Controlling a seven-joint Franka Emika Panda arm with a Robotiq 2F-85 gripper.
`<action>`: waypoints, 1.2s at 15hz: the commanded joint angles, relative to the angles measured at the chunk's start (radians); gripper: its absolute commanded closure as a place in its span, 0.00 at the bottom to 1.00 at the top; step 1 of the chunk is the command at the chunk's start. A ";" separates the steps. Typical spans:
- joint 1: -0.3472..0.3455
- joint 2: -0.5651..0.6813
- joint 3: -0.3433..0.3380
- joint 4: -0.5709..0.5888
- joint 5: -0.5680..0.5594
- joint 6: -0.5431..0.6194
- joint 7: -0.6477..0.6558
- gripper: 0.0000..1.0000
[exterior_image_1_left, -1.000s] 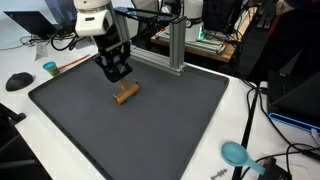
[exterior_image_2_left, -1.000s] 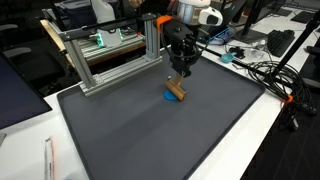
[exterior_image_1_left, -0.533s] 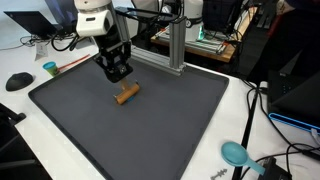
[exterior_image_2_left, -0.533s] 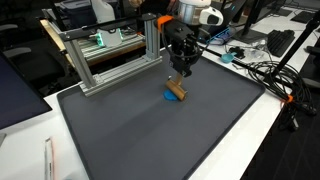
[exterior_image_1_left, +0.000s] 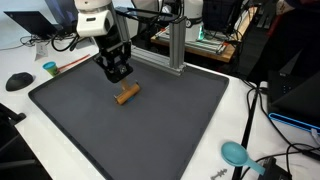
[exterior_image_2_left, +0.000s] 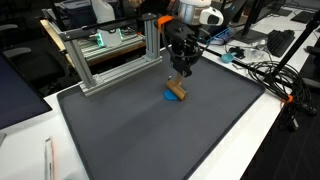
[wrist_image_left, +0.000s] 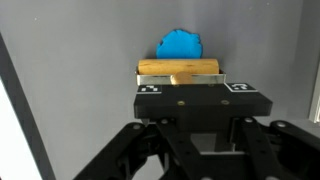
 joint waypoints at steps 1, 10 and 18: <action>0.021 0.054 -0.027 -0.008 -0.049 0.025 0.028 0.78; 0.034 0.059 -0.054 -0.015 -0.111 0.025 0.064 0.78; 0.037 0.062 -0.054 -0.012 -0.131 0.023 0.077 0.78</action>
